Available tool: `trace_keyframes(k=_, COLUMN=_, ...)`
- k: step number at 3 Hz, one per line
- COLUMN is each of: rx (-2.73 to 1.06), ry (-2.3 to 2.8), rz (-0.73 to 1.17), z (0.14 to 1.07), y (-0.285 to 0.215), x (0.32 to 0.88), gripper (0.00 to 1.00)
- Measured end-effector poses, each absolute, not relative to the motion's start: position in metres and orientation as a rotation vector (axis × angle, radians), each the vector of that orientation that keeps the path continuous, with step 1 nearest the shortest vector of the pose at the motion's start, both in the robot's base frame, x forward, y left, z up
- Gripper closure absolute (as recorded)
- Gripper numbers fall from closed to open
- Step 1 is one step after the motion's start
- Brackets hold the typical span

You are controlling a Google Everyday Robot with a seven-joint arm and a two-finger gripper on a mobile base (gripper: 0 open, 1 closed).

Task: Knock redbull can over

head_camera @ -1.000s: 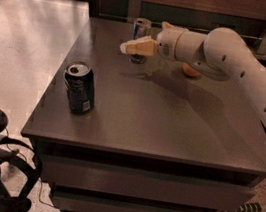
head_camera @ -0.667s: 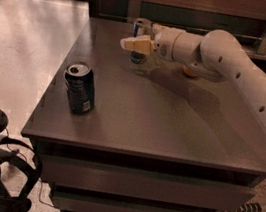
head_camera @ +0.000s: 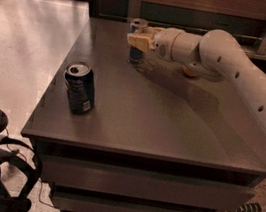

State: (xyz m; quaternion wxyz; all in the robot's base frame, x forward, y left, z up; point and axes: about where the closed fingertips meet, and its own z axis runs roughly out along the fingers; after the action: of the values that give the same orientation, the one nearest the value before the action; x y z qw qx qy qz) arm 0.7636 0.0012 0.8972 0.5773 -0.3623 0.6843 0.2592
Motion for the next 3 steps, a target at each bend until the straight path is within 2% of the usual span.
trace_keyframes(k=1, rx=-0.897, ry=1.627, rz=0.589, z=0.897, y=0.01, x=0.756, gripper=1.0)
trace_keyframes(k=3, rx=-1.083, ry=1.738, rz=0.451, z=0.923, y=0.004, x=0.732, gripper=1.0)
